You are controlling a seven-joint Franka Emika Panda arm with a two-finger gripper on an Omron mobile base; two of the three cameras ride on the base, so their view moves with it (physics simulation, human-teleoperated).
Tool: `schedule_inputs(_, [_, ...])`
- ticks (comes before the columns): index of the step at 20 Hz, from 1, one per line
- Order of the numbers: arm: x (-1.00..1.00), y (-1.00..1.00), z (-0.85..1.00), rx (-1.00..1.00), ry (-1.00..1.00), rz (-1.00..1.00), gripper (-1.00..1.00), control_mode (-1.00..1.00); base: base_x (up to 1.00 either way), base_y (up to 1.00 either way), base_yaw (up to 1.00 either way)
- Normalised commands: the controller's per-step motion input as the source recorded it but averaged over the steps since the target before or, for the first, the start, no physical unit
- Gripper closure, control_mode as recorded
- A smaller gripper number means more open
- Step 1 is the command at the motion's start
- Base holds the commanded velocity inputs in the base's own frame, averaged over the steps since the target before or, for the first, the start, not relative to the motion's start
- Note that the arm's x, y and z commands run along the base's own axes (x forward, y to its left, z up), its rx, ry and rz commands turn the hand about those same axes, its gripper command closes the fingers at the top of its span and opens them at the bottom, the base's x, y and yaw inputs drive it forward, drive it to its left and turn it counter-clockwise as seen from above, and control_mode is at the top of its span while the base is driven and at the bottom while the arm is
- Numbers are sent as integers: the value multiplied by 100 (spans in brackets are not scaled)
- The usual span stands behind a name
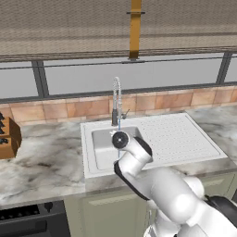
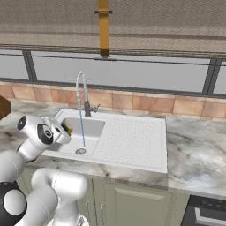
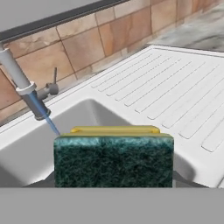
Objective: Soak the sponge with water for a few seconds and then drop it inside the sink.
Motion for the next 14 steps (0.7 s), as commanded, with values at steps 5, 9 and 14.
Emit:
schedule_inputs(5, [23,0,0,0,-2,-8,100,-100,0,0,0])
schedule_inputs(9, [19,0,0,0,0,-4,100,-100,0,0,0])
schedule_inputs(14, [9,0,2,0,7,-1,100,-100,0,0,0])
